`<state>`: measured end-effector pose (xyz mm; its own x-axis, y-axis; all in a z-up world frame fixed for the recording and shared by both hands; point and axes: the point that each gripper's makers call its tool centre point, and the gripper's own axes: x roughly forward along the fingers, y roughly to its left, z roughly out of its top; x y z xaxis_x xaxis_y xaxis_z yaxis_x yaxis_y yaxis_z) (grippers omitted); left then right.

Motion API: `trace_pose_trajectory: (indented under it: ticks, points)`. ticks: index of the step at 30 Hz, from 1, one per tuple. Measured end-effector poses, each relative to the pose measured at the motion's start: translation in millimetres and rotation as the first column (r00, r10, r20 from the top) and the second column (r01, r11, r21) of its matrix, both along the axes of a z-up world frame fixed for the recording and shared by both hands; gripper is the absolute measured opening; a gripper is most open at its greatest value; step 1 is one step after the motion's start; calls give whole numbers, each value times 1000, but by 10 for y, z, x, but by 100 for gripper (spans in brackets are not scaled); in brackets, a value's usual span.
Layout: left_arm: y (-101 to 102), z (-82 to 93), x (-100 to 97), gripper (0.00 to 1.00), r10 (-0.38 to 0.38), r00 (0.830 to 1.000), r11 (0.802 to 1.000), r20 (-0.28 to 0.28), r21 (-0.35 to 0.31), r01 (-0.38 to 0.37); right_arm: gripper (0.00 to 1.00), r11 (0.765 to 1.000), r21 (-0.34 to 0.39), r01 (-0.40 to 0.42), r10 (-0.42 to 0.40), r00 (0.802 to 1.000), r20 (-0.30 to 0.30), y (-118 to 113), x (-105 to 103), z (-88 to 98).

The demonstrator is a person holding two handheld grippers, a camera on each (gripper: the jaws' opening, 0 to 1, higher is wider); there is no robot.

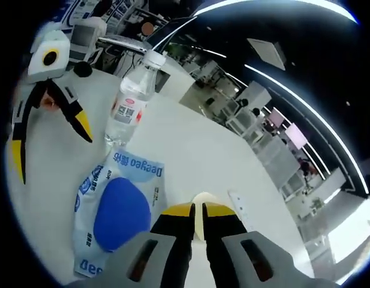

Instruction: Arrange the tabletop items into an orderly group along one side of the table until the central work area is clear of visible clutter.

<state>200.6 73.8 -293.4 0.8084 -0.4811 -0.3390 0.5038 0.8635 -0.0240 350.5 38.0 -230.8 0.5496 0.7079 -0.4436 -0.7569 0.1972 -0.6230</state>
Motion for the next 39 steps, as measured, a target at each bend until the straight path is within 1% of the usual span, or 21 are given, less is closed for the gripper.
trace_pose_trajectory:
  ticks: [7, 9, 10, 12, 14, 19, 22, 27, 29, 33, 36, 39]
  points:
    - [31, 8, 14, 80, 8, 1000, 1000, 0, 5, -8, 7, 999, 24, -29, 28, 1000, 9, -84, -181, 104]
    - [48, 7, 26, 80, 15, 1000, 1000, -1, 18, -15, 7, 999, 36, -30, 30, 1000, 1, -134, -239, 131]
    - [55, 7, 34, 79, 18, 1000, 999, -2, 28, -18, 8, 998, 53, -41, 42, 999, -11, -151, -293, 146]
    - [56, 11, 43, 79, 18, 1000, 999, -3, 39, -18, 9, 997, 64, -43, 45, 999, -26, -188, -348, 152]
    - [66, 18, 55, 79, 16, 1000, 998, -3, 57, -16, 9, 997, 64, -41, 42, 999, -17, -242, -395, 160]
    - [88, 71, 89, 78, 19, 1000, 998, -4, 59, -19, 10, 996, 81, -45, 48, 999, -27, -320, -504, 184]
    - [93, 68, 97, 78, 16, 1000, 998, -9, 68, -15, 10, 995, 89, -49, 52, 998, -32, -349, -548, 187]
    - [127, 38, 125, 77, 17, 1000, 996, -23, 83, -15, 11, 995, 86, -49, 52, 998, -39, -396, -574, 153]
    - [143, 41, 144, 77, 19, 1000, 996, -15, 92, -18, 11, 995, 84, -49, 53, 998, -42, -421, -598, 131]
    - [154, 20, 167, 76, 17, 999, 994, -27, 108, -14, 11, 995, 83, -53, 57, 997, -53, -463, -640, 94]
    - [167, -13, 191, 76, 17, 999, 990, -39, 141, -12, 11, 995, 82, -59, 64, 996, -65, -481, -676, 58]
    - [168, -22, 200, 74, 10, 999, 990, -41, 144, -4, 11, 996, 71, -62, 68, 995, -76, -502, -709, 4]
